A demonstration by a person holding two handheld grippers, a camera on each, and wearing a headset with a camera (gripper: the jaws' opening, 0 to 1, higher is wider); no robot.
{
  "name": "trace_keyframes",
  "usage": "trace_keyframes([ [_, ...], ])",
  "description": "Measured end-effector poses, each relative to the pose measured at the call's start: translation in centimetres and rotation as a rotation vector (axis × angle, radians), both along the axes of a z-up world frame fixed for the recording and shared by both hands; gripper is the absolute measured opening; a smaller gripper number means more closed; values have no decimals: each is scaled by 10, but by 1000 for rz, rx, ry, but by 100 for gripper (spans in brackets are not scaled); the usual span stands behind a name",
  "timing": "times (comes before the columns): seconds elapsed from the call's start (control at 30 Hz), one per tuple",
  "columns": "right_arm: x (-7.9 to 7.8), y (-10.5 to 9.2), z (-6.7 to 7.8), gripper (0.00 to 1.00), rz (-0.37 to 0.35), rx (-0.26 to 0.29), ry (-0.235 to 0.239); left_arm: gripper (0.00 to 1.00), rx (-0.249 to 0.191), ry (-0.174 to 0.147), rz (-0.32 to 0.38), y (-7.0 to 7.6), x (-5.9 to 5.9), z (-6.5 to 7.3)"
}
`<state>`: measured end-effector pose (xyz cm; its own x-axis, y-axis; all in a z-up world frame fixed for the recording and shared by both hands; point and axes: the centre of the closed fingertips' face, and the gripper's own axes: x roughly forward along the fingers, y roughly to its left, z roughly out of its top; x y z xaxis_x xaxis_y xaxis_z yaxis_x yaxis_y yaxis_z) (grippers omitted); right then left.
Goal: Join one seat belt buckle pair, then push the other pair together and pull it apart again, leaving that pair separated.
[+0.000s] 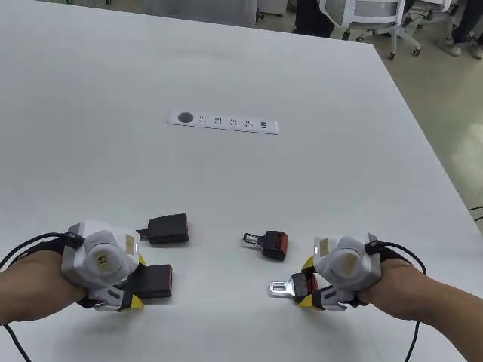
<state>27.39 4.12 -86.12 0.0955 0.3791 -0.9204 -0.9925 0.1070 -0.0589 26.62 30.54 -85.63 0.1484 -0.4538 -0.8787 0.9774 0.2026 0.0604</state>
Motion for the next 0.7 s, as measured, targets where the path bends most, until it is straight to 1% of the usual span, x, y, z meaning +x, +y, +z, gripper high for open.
trace_keyframes([
  [0.07, 1, 0, -2, 38, -1, 4, 8, 37, 9, -4, -4, 1, 2, -1],
  [0.1, 4, -1, -2, 38, 13, -7, -13, 36, 10, -3, -7, 1, 3, -2],
  [0.13, 9, -4, -3, 38, 37, -39, -56, 36, 13, 0, -10, 1, 3, -3],
  [0.17, 5, 1, -2, 38, 12, -4, -18, 35, 11, 5, -12, 1, 5, -3],
  [0.2, 6, -1, -3, 38, 9, -9, -13, 34, 12, 3, -11, 1, 6, -3],
  [0.27, 6, -2, -3, 38, 13, -13, -10, 34, 9, 20, -8, -1, 6, -4],
  [0.33, 6, -2, -3, 37, 19, -15, -10, 34, 11, 24, -15, -1, 5, -4],
  [0.37, 6, -2, -3, 36, 14, -14, -6, 33, 18, 21, -39, -2, 4, -4],
  [0.5, 6, -2, -3, 36, 15, -5, 10, 33, 49, 19, -89, -4, 3, -5],
  [0.6, 6, -2, -3, 36, 14, 1, 22, 33, 69, 21, -109, -5, 3, -6],
  [0.7, 6, -1, -4, 36, 2, 5, 26, 33, 82, 23, -109, -5, 2, -6],
])
